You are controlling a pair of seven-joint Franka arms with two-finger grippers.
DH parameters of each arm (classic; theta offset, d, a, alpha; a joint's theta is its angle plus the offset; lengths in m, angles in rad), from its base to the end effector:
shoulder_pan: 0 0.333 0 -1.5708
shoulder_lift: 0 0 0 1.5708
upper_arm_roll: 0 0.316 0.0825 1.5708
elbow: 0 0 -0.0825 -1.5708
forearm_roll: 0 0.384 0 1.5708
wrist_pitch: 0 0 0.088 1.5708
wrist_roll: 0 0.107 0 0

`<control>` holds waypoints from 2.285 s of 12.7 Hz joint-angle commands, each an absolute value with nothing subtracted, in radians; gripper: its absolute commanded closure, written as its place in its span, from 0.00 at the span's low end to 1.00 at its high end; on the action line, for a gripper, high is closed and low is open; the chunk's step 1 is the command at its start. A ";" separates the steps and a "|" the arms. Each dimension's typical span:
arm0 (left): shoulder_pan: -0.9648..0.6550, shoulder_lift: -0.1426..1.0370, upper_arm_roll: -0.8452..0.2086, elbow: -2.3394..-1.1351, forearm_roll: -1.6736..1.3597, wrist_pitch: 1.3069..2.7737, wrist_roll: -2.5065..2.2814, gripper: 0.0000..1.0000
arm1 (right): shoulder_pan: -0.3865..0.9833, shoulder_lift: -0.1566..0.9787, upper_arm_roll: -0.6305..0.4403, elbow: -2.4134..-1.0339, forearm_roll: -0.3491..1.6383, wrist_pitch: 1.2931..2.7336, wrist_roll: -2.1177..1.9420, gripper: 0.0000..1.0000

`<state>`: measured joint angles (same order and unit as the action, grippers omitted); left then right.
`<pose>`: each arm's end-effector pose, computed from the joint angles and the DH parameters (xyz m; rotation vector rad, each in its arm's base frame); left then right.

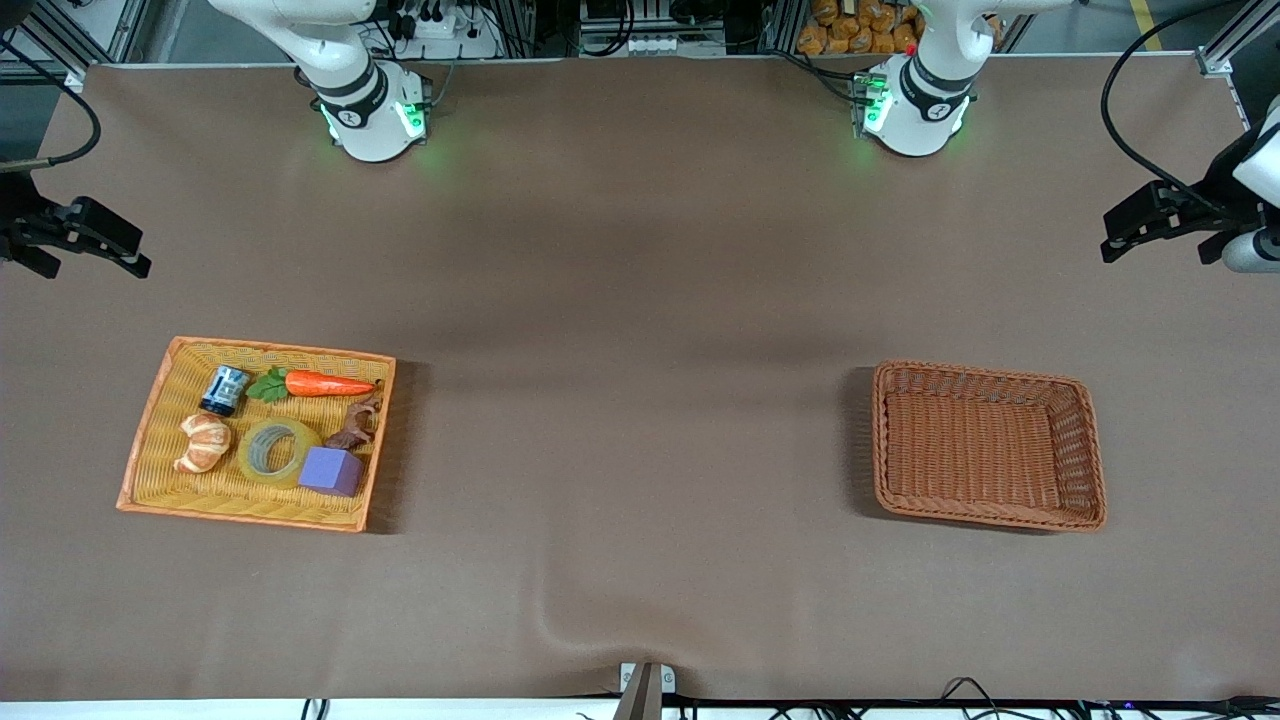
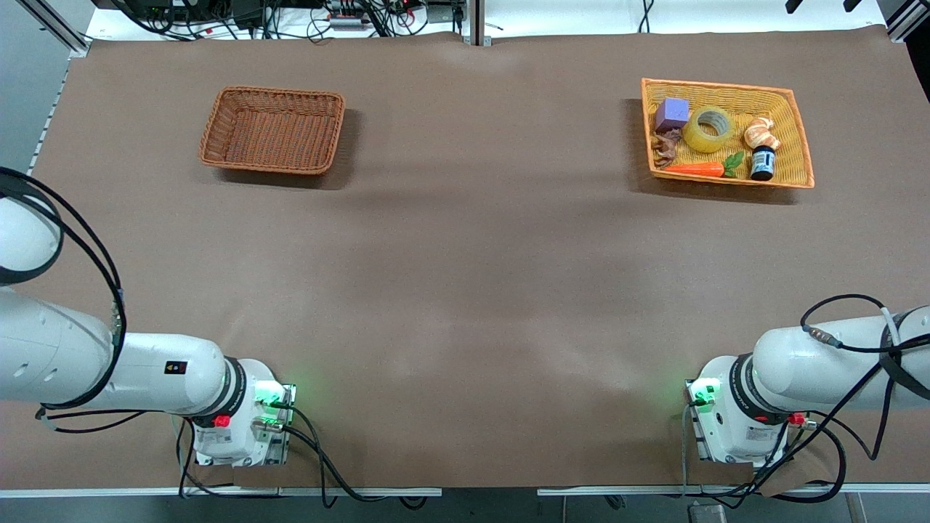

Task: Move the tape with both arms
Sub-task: 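Move the right gripper toward the yellow basket while the left gripper lowers, then lower the right gripper onto the tape roll and close on its rim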

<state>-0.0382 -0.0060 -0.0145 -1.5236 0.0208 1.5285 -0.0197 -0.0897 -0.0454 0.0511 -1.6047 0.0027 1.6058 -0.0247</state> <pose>0.5482 -0.0266 0.6463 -3.1207 0.0499 -0.0182 0.5436 -0.0200 0.6365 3.1396 -0.0219 0.0729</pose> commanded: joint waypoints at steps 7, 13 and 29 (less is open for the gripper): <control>-0.034 0.043 -0.017 -1.503 0.037 1.511 -0.040 0.00 | -0.109 -0.046 0.052 -1.612 0.005 1.566 -0.038 0.00; -0.063 0.095 -0.018 -1.502 0.012 1.560 -0.044 0.00 | -0.113 0.256 0.054 -1.551 -0.006 1.601 -0.043 0.00; -0.106 0.135 -0.020 -1.509 0.021 1.577 -0.052 0.00 | -0.193 0.724 0.051 -1.560 -0.052 2.118 -0.104 0.00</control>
